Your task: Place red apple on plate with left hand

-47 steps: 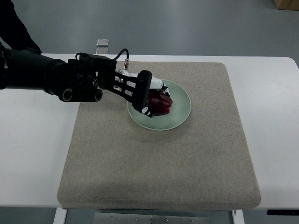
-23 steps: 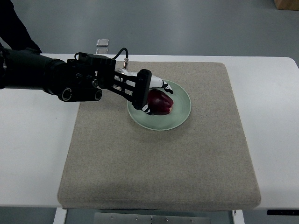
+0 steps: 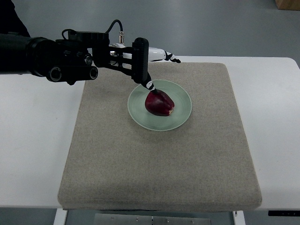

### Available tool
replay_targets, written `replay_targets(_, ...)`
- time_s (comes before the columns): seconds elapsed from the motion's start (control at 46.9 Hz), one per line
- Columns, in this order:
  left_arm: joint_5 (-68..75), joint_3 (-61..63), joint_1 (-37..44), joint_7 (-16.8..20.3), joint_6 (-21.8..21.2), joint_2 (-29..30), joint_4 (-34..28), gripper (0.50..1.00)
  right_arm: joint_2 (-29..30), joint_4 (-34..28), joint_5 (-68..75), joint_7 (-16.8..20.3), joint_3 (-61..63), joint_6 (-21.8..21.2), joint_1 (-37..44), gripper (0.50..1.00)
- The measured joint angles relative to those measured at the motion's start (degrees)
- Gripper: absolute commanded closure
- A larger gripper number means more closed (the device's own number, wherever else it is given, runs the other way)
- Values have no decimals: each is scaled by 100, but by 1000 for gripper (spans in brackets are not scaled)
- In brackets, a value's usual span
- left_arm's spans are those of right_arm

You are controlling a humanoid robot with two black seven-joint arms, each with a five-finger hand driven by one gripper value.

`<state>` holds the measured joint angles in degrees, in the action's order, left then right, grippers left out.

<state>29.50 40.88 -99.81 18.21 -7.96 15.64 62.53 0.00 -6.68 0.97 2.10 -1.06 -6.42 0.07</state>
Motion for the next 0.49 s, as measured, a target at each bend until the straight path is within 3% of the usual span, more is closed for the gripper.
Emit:
replay_targets(0.256,-1175,-636,167,-2,-39,528,-788,508,0,0,0,1,-3,0,-2,570)
replay_targets(0.491,-2803,-792,505,-2,-30,555,-1797,508,0,0,0,1,-1,0,1,570)
